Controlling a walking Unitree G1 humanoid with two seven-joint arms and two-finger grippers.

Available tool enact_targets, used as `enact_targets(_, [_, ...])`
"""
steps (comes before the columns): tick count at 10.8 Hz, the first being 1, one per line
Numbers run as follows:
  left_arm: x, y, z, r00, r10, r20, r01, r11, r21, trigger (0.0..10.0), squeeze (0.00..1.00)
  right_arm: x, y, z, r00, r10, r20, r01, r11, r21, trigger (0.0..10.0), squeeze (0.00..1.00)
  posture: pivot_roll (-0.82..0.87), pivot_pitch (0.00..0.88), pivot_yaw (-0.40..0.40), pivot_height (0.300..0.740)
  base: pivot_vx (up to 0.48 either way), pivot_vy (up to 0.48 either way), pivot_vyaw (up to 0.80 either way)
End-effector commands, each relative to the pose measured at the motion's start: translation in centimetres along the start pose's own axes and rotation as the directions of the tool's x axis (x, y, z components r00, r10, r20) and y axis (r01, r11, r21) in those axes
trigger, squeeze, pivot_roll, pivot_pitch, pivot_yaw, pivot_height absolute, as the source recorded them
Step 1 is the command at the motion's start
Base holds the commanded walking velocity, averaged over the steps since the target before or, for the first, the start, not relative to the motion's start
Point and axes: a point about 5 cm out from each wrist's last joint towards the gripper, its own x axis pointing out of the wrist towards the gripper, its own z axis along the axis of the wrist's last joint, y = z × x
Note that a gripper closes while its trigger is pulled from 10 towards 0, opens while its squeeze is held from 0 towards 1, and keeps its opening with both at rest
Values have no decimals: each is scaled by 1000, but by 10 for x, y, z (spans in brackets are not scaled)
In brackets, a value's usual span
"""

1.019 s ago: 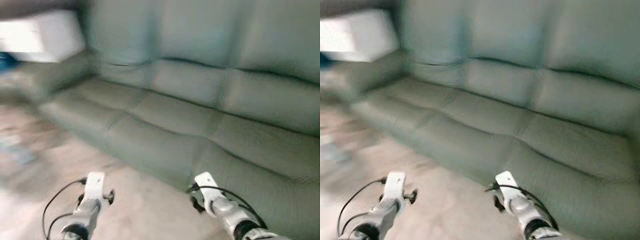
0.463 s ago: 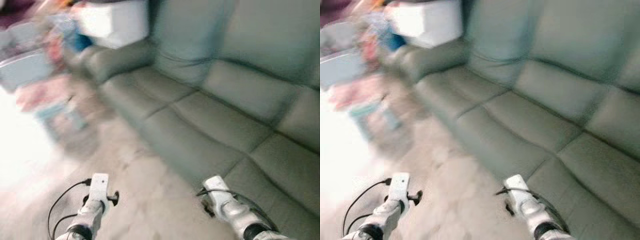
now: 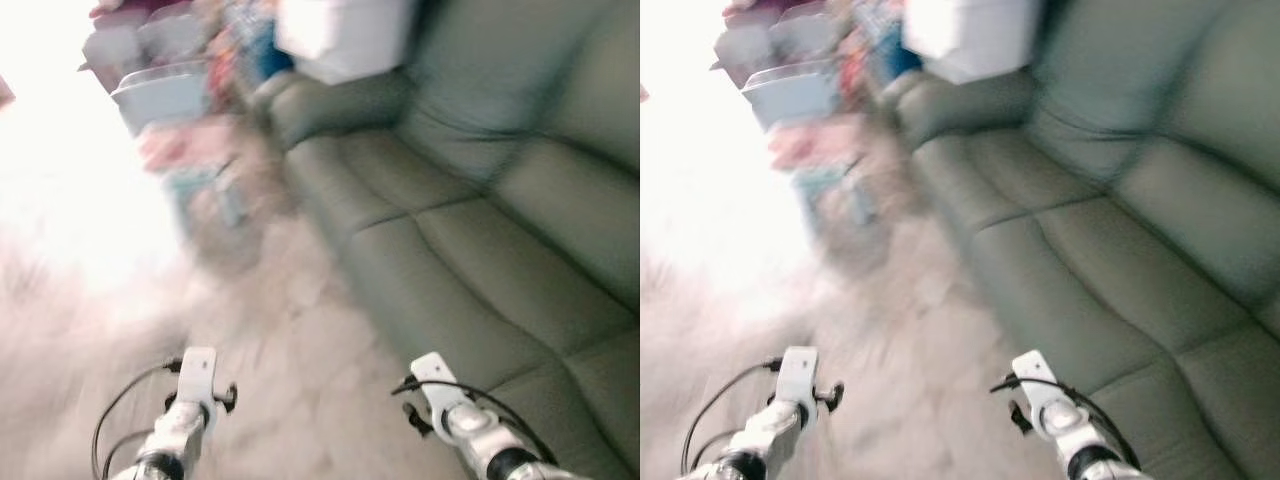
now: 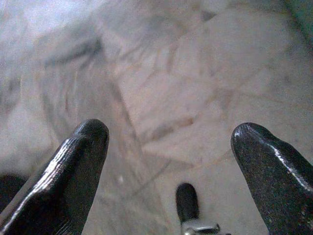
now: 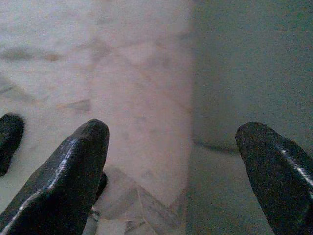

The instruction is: Move the pillow to the sofa

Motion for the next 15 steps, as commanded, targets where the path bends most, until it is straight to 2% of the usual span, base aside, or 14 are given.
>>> enact_targets(1, [-1, 9, -3, 999, 29, -16, -29, 1000, 4, 10000, 0, 2, 8, 10, 999, 21, 27, -21, 1000, -12, 10000, 0, -200, 31, 41, 740, 0, 0, 800])
enact_targets(3, [-1, 8, -3, 1000, 26, -17, -26, 1000, -1, 10000, 0, 2, 8, 10, 999, 22, 35, -23, 1000, 12, 10000, 0, -202, 34, 38, 740, 0, 0, 800])
enact_targets(11, [-1, 11, -4, 999, 39, -28, -39, 999, -26, 10000, 0, 1, 8, 9, 999, 23, 36, -23, 999, 23, 10000, 0, -204, 38, 38, 740, 30, 0, 0])
enact_targets(12, [-1, 11, -4, 999, 37, -30, -38, 999, -24, 10000, 0, 1, 8, 9, 999, 24, 38, -25, 1000, 3, 10000, 0, -204, 39, 37, 740, 0, 0, 0])
enact_targets(15, [-1, 11, -5, 999, 37, -33, -38, 999, -27, 10000, 0, 1, 9, 9, 999, 30, 38, -30, 1000, -7, 10000, 0, -204, 40, 37, 740, 90, 0, 731])
